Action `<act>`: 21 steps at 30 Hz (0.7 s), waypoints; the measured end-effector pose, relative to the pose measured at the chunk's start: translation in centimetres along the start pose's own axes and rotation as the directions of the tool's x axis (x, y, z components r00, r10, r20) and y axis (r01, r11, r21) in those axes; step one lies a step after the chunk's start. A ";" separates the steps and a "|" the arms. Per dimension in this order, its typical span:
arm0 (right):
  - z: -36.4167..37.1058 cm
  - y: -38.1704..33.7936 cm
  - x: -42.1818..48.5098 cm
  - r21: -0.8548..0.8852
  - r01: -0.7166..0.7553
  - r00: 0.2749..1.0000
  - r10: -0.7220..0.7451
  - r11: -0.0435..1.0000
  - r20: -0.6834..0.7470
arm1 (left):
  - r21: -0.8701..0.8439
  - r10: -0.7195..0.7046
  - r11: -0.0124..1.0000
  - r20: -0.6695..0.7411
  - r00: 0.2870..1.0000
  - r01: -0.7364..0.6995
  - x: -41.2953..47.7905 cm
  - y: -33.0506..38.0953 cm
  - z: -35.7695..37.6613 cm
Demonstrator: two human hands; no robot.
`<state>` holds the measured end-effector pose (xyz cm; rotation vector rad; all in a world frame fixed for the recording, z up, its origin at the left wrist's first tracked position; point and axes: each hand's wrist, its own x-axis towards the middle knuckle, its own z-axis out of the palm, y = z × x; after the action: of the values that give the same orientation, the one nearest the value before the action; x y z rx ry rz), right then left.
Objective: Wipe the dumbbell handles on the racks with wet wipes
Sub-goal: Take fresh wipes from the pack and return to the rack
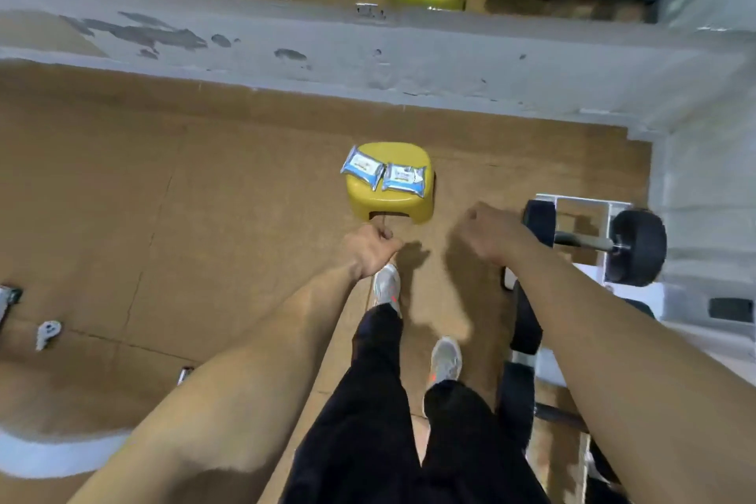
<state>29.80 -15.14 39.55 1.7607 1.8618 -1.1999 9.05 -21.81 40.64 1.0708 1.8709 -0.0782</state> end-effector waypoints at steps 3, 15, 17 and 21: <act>0.6 0.5 7.5 0.062 -0.042 0.999 0.042 0.997 0.009 | 0.144 -0.003 0.989 0.080 0.997 -0.008 8.4 -0.1 1.1; 11.1 3.7 38.0 0.417 -0.116 0.993 0.105 0.902 0.049 | 0.225 0.162 0.968 -0.208 0.965 -0.114 39.4 -2.0 10.4; 12.5 4.4 41.8 0.597 -0.110 0.991 0.133 0.795 0.006 | 0.202 0.195 0.971 -0.354 0.915 -0.129 43.6 -3.1 12.4; 16.1 4.9 46.5 0.759 -0.094 0.987 0.159 0.644 -0.012 | 0.194 0.197 0.973 -0.429 0.882 -0.123 49.1 -4.5 14.4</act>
<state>20.23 3.56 -5.19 2.3118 1.2782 -2.0820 7.51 0.12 -5.74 1.4478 2.2008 0.1272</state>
